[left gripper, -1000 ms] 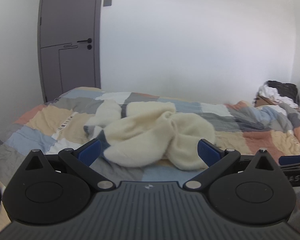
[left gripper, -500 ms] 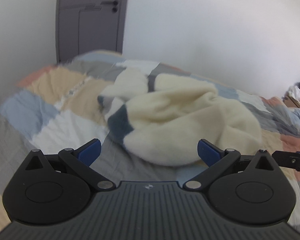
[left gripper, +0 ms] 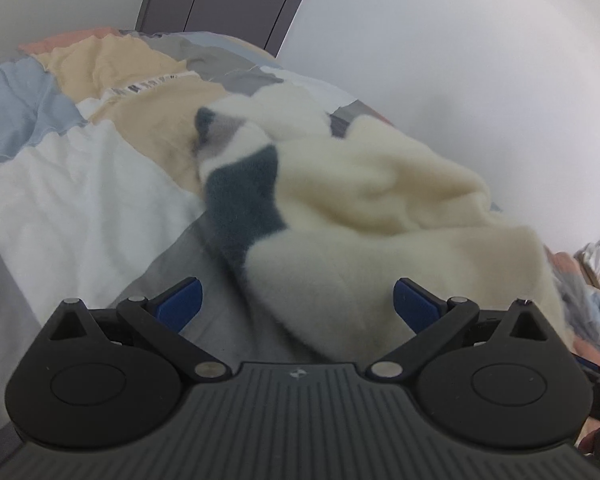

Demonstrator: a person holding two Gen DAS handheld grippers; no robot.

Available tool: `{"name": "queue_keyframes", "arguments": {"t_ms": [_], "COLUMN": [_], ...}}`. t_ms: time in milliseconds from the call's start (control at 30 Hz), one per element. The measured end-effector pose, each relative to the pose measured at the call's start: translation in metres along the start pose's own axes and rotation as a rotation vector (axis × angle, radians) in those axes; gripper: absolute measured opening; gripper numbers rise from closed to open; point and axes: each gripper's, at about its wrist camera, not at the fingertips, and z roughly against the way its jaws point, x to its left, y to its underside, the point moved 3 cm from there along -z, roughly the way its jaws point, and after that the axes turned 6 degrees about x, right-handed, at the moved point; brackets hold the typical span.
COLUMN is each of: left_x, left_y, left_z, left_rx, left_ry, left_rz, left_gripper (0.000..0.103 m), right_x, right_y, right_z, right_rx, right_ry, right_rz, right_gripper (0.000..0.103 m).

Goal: Fold large clothes

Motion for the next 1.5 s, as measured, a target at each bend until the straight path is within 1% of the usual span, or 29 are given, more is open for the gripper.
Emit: {"name": "queue_keyframes", "arguments": {"t_ms": [67, 100, 133, 167, 200, 233, 267, 300, 333, 367, 400, 433, 467, 500, 600, 667, 767, 833, 967, 1033, 1067, 1100, 1200, 1267, 1300, 1400, 1500], "left_x": [0.002, 0.003, 0.003, 0.002, 0.0, -0.001, -0.003, -0.005, -0.008, -0.01, -0.01, -0.01, -0.009, -0.009, -0.003, 0.0, 0.005, 0.007, 0.007, 0.01, 0.013, 0.015, 0.027, 0.036, 0.041, 0.051, 0.056], "left_y": [0.001, 0.0, -0.001, -0.001, -0.001, 0.001, 0.003, 0.004, 0.006, 0.006, 0.006, 0.005, 0.004, 0.002, -0.002, -0.006, -0.01, -0.01, 0.0, 0.007, 0.011, 0.014, 0.021, 0.028, 0.033, 0.046, 0.048], "left_z": [-0.01, -0.014, -0.019, -0.023, -0.027, -0.028, -0.03, -0.031, -0.031, -0.029, -0.025, -0.021, -0.015, -0.011, 0.008, 0.023, 0.049, 0.069, 0.113, 0.137, 0.149, 0.16, 0.182, 0.19, 0.192, 0.188, 0.175], "left_rx": [0.019, 0.036, 0.054, 0.071, 0.082, 0.085, 0.082, 0.083, 0.081, 0.07, 0.052, 0.03, 0.008, -0.006, -0.042, -0.067, -0.11, -0.128, -0.152, -0.167, -0.174, -0.181, -0.169, -0.16, -0.149, -0.076, -0.036], "left_ry": [0.051, 0.072, 0.086, 0.094, 0.101, 0.11, 0.113, 0.112, 0.11, 0.107, 0.113, 0.12, 0.125, 0.128, 0.157, 0.171, 0.194, 0.222, 0.255, 0.258, 0.254, 0.249, 0.233, 0.205, 0.194, 0.167, 0.121], "left_rz": [0.042, 0.064, 0.076, 0.085, 0.096, 0.105, 0.105, 0.095, 0.078, 0.07, 0.07, 0.069, 0.069, 0.076, 0.117, 0.146, 0.174, 0.195, 0.185, 0.182, 0.179, 0.179, 0.204, 0.212, 0.232, 0.265, 0.241], "left_gripper": [0.101, 0.1, 0.095, 0.087, 0.083, 0.077, 0.068, 0.062, 0.051, 0.041, 0.036, 0.028, 0.024, 0.022, 0.019, 0.017, 0.016, 0.016, 0.016, 0.015, 0.012, 0.012, 0.011, 0.011, 0.011, 0.011, 0.011], "right_x": [-0.004, -0.006, -0.006, -0.006, -0.005, -0.005, -0.005, -0.005, -0.003, -0.001, 0.0, -0.001, -0.004, -0.007, -0.018, -0.02, -0.024, -0.028, -0.036, -0.033, -0.03, -0.027, -0.022, -0.017, -0.015, -0.01, -0.011], "right_y": [0.005, 0.007, 0.009, 0.011, 0.012, 0.014, 0.017, 0.018, 0.019, 0.02, 0.021, 0.021, 0.019, 0.017, 0.013, 0.013, 0.01, 0.009, 0.004, 0.004, 0.005, 0.005, 0.009, 0.013, 0.016, 0.023, 0.027], "right_z": [-0.01, -0.015, -0.018, -0.022, -0.024, -0.025, -0.026, -0.026, -0.027, -0.027, -0.026, -0.026, -0.024, -0.021, -0.008, 0.006, 0.033, 0.055, 0.093, 0.115, 0.124, 0.133, 0.151, 0.156, 0.156, 0.147, 0.127], "right_rx": [0.012, 0.013, 0.011, 0.01, 0.007, 0.005, 0.002, 0.0, -0.001, -0.001, 0.001, 0.003, 0.004, -0.001, -0.025, -0.063, -0.107, -0.145, -0.202, -0.233, -0.242, -0.245, -0.234, -0.206, -0.191, -0.121, -0.031], "right_ry": [-0.004, -0.007, -0.002, 0.013, 0.036, 0.049, 0.054, 0.06, 0.067, 0.074, 0.081, 0.085, 0.086, 0.081, 0.072, 0.092, 0.106, 0.128, 0.137, 0.146, 0.148, 0.142, 0.099, 0.078, 0.067, 0.061, 0.061], "right_rz": [0.013, 0.016, 0.026, 0.039, 0.055, 0.071, 0.082, 0.093, 0.113, 0.137, 0.156, 0.163, 0.158, 0.144, 0.101, 0.108, 0.084, 0.065, -0.008, -0.003, 0.004, 0.003, -0.016, -0.011, 0.001, 0.028, 0.016], "right_gripper": [0.094, 0.093, 0.092, 0.085, 0.077, 0.076, 0.072, 0.066, 0.061, 0.052, 0.042, 0.038, 0.029, 0.023, 0.016, 0.015, 0.014, 0.014, 0.013, 0.013, 0.013, 0.013, 0.013, 0.013, 0.013, 0.014, 0.014]}}
